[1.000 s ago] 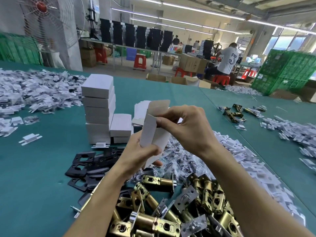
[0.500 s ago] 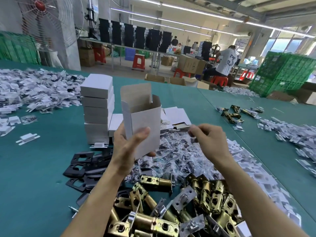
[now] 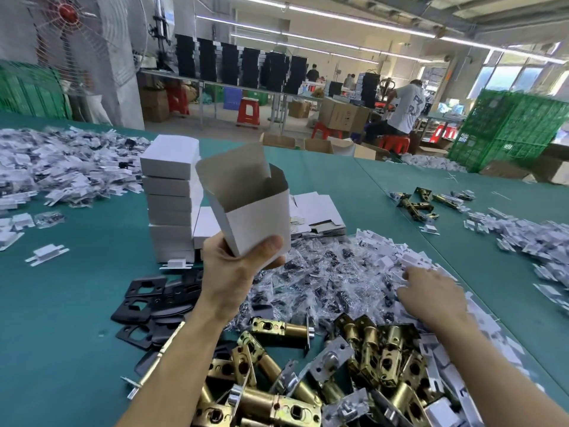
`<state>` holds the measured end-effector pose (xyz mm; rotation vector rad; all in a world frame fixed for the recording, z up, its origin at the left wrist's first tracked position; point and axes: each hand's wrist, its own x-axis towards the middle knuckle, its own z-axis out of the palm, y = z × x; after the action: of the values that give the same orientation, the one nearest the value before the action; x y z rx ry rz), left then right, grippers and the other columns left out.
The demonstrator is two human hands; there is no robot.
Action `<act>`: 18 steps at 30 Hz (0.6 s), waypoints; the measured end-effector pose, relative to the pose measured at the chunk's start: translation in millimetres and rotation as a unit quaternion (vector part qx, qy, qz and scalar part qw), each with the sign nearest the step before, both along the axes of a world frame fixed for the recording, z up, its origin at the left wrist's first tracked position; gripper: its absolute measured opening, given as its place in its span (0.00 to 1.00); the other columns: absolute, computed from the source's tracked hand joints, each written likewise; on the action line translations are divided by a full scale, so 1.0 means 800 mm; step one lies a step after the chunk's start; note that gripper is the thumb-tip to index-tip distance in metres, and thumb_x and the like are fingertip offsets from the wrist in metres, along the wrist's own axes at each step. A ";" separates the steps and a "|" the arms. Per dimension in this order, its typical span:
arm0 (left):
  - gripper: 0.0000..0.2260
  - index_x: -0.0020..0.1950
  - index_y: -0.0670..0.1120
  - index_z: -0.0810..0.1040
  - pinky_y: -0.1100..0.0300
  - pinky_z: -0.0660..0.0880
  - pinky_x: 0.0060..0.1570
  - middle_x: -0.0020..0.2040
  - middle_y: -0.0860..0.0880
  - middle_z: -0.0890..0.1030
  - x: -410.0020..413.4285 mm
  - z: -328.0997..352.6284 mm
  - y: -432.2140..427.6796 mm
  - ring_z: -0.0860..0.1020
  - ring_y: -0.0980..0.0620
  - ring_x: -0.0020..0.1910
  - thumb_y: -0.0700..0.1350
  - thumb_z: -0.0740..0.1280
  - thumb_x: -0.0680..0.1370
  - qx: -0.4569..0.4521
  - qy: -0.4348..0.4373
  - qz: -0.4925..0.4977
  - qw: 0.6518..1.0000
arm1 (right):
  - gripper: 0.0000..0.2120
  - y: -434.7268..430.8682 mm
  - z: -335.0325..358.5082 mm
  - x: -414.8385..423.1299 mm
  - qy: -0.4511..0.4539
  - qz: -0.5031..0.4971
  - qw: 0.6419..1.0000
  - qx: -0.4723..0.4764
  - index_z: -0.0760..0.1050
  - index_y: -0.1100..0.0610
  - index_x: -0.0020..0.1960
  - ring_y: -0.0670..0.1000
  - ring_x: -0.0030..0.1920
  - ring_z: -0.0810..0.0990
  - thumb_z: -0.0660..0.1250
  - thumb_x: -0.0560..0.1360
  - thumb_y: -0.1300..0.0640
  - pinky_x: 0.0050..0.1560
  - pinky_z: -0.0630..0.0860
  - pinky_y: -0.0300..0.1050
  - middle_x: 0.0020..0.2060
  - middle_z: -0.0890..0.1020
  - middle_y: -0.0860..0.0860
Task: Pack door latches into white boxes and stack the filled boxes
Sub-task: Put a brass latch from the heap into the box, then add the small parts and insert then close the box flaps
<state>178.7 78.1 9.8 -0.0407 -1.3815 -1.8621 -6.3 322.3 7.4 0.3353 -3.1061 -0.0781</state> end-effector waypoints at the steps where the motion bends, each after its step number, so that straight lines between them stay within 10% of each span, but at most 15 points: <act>1: 0.08 0.47 0.49 0.85 0.50 0.83 0.39 0.48 0.50 0.85 -0.001 -0.001 0.002 0.84 0.41 0.50 0.42 0.78 0.69 0.001 -0.003 -0.002 1.000 | 0.17 -0.001 -0.003 -0.001 0.004 0.003 1.000 -0.003 0.73 0.53 0.65 0.59 0.59 0.77 0.59 0.77 0.54 0.61 0.75 0.53 0.59 0.79 0.57; 12: 0.20 0.49 0.39 0.82 0.44 0.84 0.41 0.50 0.37 0.81 -0.004 -0.006 0.017 0.82 0.36 0.48 0.46 0.79 0.62 -0.030 -0.058 -0.024 0.998 | 0.09 -0.019 -0.011 -0.018 0.053 -0.051 0.997 -0.020 0.74 0.56 0.46 0.60 0.52 0.79 0.57 0.80 0.56 0.56 0.77 0.55 0.49 0.81 0.57; 18: 0.18 0.48 0.38 0.83 0.45 0.83 0.42 0.48 0.35 0.82 -0.007 -0.014 0.017 0.81 0.33 0.48 0.45 0.79 0.63 -0.034 -0.068 -0.027 0.997 | 0.10 -0.024 -0.014 -0.025 0.043 -0.079 0.996 0.021 0.76 0.56 0.53 0.59 0.56 0.77 0.57 0.77 0.60 0.58 0.76 0.54 0.54 0.80 0.56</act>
<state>172.9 92.0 -1.0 0.0140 -1.5505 -1.8918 -26.0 303.3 -3.4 0.0848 -3.0432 -0.1549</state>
